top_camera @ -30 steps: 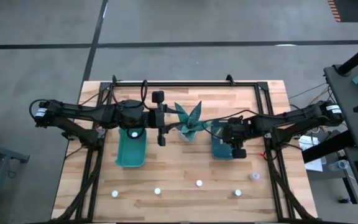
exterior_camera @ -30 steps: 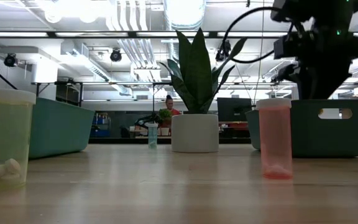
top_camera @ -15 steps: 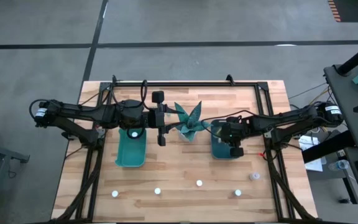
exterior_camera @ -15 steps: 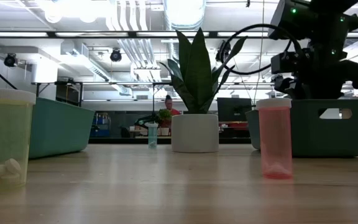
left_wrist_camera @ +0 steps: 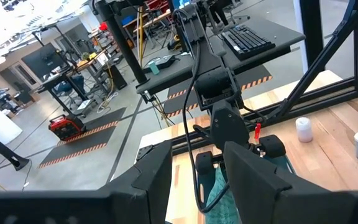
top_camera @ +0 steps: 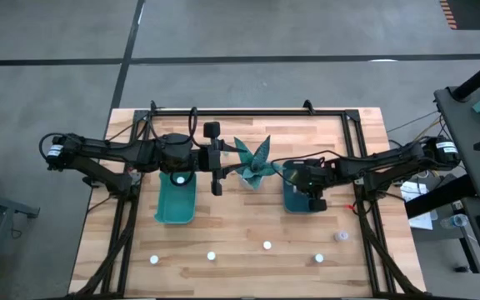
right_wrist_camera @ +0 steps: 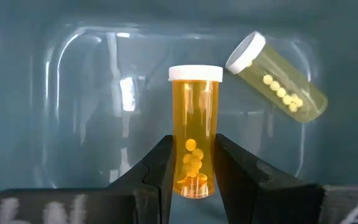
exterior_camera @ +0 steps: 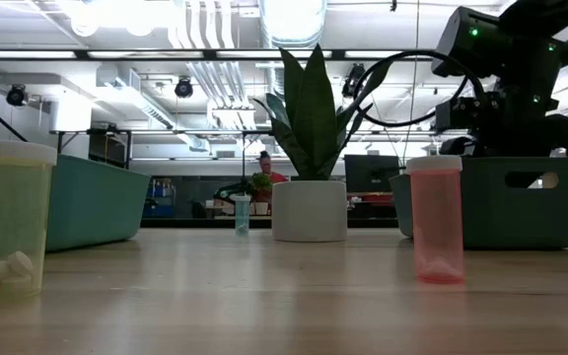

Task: Pick and place medicine bottles into bin by pill shape (circle, oval)
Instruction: Put the orange tablet bottle into the blue bin, then put the yellow tablet bottle into the blue bin

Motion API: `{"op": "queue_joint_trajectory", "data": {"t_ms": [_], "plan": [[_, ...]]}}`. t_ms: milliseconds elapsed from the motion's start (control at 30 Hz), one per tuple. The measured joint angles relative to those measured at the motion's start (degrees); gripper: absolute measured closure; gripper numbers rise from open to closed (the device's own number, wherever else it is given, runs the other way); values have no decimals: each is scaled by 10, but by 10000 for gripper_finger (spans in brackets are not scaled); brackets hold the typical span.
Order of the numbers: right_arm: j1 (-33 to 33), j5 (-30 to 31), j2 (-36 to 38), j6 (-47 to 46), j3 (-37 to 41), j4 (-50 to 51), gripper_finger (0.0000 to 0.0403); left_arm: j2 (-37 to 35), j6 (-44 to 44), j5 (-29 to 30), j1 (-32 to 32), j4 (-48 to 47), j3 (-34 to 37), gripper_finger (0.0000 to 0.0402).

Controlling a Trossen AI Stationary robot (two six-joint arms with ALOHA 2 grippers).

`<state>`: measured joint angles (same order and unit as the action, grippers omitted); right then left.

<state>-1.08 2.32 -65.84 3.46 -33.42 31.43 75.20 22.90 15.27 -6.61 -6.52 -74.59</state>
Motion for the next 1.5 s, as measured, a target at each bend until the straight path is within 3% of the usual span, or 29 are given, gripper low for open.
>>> {"op": "queue_joint_trajectory", "data": {"t_ms": [200, 733, 1200, 1500], "plan": [[0, -1, 0, -4, 5, -6, 307, 0, 0, 0, 0, 0, 0, 271], [0, 9, 1, -11, -29, 5, 244, 0, 0, 0, 0, 1, 0, 271], [-11, 4, 15, -80, -162, 161, 264, 0, -40, 0, -2, -16, -1, 271], [-73, 6, 59, -133, -206, 159, 283, 0, -92, 0, -2, -89, -1, 271]]}}
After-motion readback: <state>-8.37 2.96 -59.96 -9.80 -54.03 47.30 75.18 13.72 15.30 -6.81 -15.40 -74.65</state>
